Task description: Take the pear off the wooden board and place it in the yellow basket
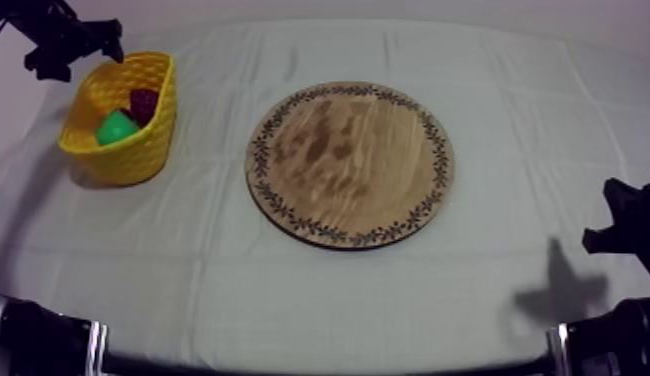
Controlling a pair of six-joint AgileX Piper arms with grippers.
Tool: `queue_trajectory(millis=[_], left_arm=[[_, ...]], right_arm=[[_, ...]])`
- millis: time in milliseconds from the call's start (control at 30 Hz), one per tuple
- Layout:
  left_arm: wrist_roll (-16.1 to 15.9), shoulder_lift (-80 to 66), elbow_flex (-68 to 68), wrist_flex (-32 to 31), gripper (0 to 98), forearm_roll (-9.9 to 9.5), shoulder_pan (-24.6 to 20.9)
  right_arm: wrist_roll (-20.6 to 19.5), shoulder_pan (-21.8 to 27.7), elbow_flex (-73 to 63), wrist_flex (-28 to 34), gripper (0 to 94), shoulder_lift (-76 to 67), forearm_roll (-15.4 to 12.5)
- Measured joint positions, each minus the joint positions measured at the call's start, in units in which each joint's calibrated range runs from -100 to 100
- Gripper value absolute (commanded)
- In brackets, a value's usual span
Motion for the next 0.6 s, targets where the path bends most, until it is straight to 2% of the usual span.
queue_trajectory(millis=[67, 167, 300, 500, 600], left_arm=[[0.12, -0.59, 0.0, 0.09, 92.2, 0.0, 0.0], [0.58, -2.07, 0.3, -1.04, 82.6, -0.07, 0.0], [1.49, -5.0, 0.9, -3.77, 60.7, -0.46, -0.16], [1.76, -12.61, 5.47, -11.58, 25.1, -1.35, -0.19], [1.36, -18.76, 10.38, -16.51, 14.8, -1.95, -0.19]], right_arm=[[0.0, 0.0, 0.0, 0.0, 0.5, 0.0, 0.0], [0.0, 0.0, 0.0, 0.0, 0.5, 0.0, 0.0], [0.0, 0.0, 0.0, 0.0, 0.5, 0.0, 0.0], [0.0, 0.0, 0.0, 0.0, 0.5, 0.0, 0.0], [0.0, 0.0, 0.0, 0.0, 0.5, 0.0, 0.0]])
